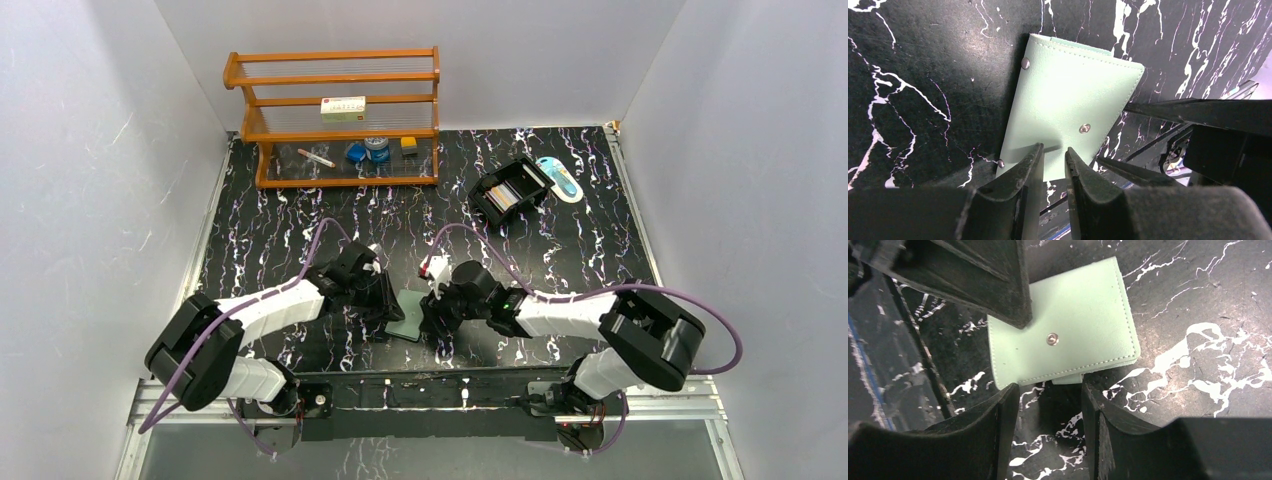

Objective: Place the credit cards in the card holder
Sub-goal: Close the card holder at the center of the board.

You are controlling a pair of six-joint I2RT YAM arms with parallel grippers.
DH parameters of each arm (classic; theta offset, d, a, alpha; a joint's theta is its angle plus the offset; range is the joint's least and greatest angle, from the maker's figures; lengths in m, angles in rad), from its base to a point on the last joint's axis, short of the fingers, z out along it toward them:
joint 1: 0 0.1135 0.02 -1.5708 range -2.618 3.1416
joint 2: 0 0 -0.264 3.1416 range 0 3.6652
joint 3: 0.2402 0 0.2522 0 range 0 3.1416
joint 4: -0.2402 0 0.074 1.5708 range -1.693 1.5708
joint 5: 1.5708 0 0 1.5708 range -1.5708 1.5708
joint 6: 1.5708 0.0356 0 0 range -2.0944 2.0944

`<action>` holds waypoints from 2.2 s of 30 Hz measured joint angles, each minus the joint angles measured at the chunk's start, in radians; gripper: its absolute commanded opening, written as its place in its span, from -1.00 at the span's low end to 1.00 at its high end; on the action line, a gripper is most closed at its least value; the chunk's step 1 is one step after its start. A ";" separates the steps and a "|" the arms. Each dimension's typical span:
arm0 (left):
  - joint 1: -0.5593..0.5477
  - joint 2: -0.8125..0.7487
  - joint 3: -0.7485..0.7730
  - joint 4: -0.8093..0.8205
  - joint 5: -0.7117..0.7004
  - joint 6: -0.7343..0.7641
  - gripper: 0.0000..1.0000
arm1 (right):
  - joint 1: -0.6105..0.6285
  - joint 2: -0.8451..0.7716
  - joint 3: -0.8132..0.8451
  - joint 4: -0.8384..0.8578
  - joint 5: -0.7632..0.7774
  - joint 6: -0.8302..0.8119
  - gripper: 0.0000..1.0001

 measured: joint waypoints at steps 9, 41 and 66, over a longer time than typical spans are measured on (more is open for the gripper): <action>0.000 0.013 0.020 -0.034 -0.028 0.013 -0.58 | 0.031 0.085 0.026 0.018 0.044 -0.071 0.12; 0.041 0.094 0.164 -0.323 -0.208 0.080 -0.34 | 0.048 0.048 -0.110 0.377 0.085 -0.151 -1.00; 0.026 -0.005 0.203 -0.332 -0.142 0.145 -0.10 | 0.040 -0.053 -0.098 0.298 0.292 0.187 0.05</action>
